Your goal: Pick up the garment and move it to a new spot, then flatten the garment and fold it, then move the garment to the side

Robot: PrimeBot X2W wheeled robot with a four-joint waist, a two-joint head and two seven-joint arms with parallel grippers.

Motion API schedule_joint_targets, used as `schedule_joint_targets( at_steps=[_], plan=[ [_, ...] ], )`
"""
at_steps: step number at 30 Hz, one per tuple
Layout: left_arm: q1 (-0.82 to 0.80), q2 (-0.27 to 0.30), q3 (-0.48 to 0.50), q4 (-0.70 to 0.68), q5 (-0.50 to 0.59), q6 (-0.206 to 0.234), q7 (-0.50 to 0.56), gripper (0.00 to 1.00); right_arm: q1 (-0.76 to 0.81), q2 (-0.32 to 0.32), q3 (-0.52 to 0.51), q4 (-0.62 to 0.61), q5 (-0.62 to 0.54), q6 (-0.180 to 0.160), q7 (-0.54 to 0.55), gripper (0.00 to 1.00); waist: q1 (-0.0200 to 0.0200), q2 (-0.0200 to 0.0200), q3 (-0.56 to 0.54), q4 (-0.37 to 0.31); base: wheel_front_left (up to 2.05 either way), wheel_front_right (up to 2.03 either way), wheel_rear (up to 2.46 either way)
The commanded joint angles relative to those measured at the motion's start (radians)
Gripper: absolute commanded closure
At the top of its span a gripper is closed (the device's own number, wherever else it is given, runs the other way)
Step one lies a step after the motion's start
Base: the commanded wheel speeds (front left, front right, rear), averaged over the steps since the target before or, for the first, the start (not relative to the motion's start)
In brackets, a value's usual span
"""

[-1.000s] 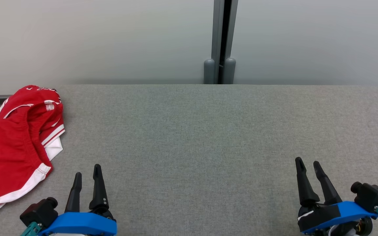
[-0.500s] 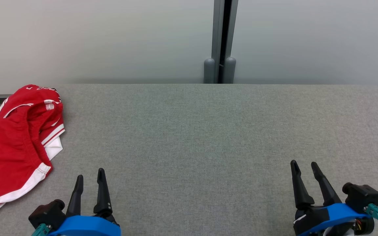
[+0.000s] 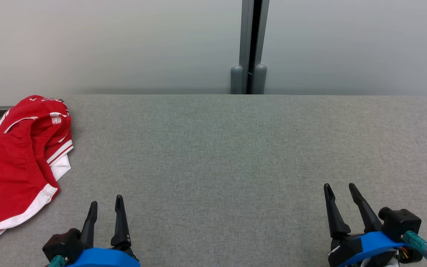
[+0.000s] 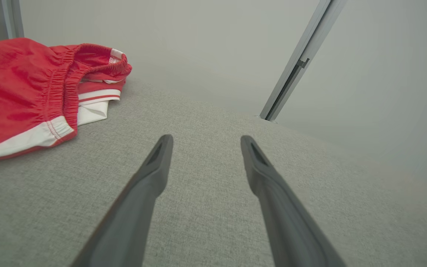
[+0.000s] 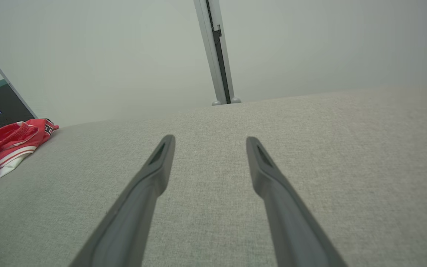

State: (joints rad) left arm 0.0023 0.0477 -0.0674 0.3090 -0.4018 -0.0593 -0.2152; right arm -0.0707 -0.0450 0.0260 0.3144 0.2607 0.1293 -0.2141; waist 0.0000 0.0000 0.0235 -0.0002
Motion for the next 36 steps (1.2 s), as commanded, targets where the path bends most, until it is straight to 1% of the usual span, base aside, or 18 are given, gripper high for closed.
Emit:
schedule_joint_targets(
  at_steps=[1,25,36],
  plan=[
    [0.003,0.004,0.0,0.001,0.02,0.004,-0.009,0.0,-0.015,-0.007,0.002,0.001,-0.024,0.002,-0.012,0.0,0.0,0.0,0.0,0.0,0.0,0.0,0.0],
    [0.012,0.004,-0.02,0.049,0.146,0.016,-0.052,0.0,-0.019,-0.008,0.007,0.033,-0.186,0.002,-0.054,0.0,0.0,0.0,0.002,0.001,0.0,0.0,0.0],
    [0.008,0.004,-0.02,0.062,0.141,0.014,-0.051,0.0,-0.019,-0.008,0.003,0.036,-0.178,0.002,-0.053,0.0,0.0,0.0,0.002,0.0,0.0,0.0,0.0]
  ],
)
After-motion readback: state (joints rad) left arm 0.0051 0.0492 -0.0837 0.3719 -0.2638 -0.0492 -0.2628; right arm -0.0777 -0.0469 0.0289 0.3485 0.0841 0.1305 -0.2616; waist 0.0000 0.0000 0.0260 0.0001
